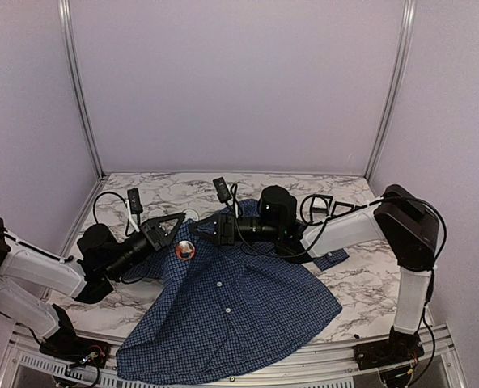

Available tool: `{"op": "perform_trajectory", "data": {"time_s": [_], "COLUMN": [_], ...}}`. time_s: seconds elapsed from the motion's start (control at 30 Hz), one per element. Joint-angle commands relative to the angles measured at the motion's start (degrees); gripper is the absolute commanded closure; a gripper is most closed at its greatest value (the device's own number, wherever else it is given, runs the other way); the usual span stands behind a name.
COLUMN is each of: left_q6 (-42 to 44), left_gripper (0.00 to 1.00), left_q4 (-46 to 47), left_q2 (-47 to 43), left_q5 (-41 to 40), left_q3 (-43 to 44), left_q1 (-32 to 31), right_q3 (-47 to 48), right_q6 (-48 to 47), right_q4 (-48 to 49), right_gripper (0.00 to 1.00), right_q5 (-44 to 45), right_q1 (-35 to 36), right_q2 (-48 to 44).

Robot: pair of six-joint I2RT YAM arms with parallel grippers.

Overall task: Remove the brooch from the garment
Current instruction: Pass from the left arm to the right, then pass from the right arm to the left

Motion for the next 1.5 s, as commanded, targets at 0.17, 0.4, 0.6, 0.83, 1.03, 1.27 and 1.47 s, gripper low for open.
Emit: {"op": "perform_trajectory", "data": {"time_s": [0.17, 0.4, 0.6, 0.83, 1.03, 1.27, 1.47], "left_q6": [-0.53, 7.29, 15.56, 27.92, 36.97, 42.76, 44.51], "left_gripper": [0.89, 0.72, 0.66, 0.66, 0.66, 0.66, 0.66], "left_q4": [0.35, -23.57, -44.78, -66.98, -80.4, -89.71, -92.64], "left_q2": [-1.56, -13.01, -22.06, -23.29, -18.82, -12.99, -9.81], "left_q5": [4.01, 6.14, 14.58, 23.73, 28.9, 32.21, 33.7], "left_q3": [-0.26, 2.55, 6.42, 16.48, 24.81, 31.14, 33.65], "left_q1": [0.1, 2.4, 7.86, 11.44, 12.48, 13.38, 13.47], "right_q3": [2.15, 3.39, 4.67, 5.86, 7.59, 8.73, 10.18], "right_q6": [-0.37, -7.46, -15.01, -22.47, -27.78, -30.52, -33.68], "right_q4": [1.45, -6.28, -13.56, -20.07, -25.61, -29.24, -33.35], "right_gripper": [1.0, 1.0, 1.0, 1.0, 1.0, 1.0, 1.0], "right_q5": [-0.58, -2.78, -5.04, -8.04, -10.47, -14.33, -15.75], "right_q1": [-0.55, -0.73, -0.72, -0.74, -0.73, -0.69, -0.71], "right_q2": [1.22, 0.14, -1.03, -2.62, -3.56, -3.83, -3.61]}}
